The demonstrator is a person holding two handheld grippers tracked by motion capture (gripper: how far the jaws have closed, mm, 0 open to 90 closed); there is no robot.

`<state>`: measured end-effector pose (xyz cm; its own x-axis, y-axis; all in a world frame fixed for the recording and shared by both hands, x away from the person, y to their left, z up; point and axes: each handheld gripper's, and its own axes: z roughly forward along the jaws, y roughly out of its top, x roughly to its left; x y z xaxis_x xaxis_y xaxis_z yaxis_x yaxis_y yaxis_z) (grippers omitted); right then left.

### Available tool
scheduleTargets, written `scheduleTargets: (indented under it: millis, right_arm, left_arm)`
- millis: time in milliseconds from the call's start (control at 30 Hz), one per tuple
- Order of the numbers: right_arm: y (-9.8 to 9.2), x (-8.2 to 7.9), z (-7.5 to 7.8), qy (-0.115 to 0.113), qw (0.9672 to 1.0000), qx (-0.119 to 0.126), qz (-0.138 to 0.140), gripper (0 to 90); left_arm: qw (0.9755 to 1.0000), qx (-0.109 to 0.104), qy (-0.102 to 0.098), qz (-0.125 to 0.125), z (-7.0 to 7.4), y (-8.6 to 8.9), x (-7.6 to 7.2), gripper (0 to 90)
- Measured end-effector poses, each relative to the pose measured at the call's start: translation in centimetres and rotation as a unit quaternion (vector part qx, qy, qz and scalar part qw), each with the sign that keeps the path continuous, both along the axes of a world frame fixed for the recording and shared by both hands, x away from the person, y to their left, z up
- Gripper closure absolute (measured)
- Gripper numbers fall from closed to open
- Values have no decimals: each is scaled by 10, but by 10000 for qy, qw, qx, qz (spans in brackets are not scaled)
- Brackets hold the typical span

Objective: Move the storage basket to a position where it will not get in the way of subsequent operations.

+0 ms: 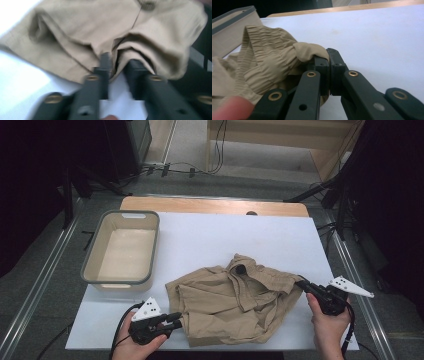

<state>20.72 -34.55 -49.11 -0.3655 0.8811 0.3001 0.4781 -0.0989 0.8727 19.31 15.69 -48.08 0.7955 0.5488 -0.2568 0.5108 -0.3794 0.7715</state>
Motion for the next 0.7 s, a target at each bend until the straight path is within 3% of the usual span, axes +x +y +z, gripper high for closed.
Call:
scheduleTargets:
  millis: [33, 67, 133, 167, 200, 367, 433, 500, 600, 700]
  right_arm:
    - [0, 0, 0, 0, 10000, 0, 0, 856]
    - [3, 0, 0, -52, 9999, -61, 87, 855]
    - [5, 0, 0, -92, 9997, -172, 135, 853]
    - [5, 0, 0, -92, 9997, -172, 135, 853]
    - [6, -1, 0, -119, 9996, -253, 103, 853]
    - [4, -1, -1, -119, 9996, -237, 82, 853]
    - [5, -2, -1, -118, 9995, -267, 80, 853]
    - [7, -3, -1, -139, 9993, -348, 34, 852]
    - [9, -3, -1, -224, 9987, -464, 23, 852]
    - [9, -3, -1, -238, 9986, -479, 32, 851]
  left_arm:
    - [9998, -203, -63, -19, 6, 0, 0, 654]
    - [9981, -593, -149, -95, 19, 0, 1, 551]
    - [9975, -672, -185, -126, 25, -2, 2, 429]
    - [9972, -681, -273, -137, 31, -5, 3, 429]
    - [9967, -708, -353, -177, 37, -10, 3, 350]
    - [9951, -722, -602, -318, 53, -47, 12, 261]
    - [9952, -646, -568, -457, 52, -68, 19, 275]
    - [9967, -410, -527, -466, 45, -91, 27, 281]
    - [9981, -312, -268, -460, 27, -121, 39, 297]
    - [9986, -59, -94, -510, 7, -145, 46, 297]
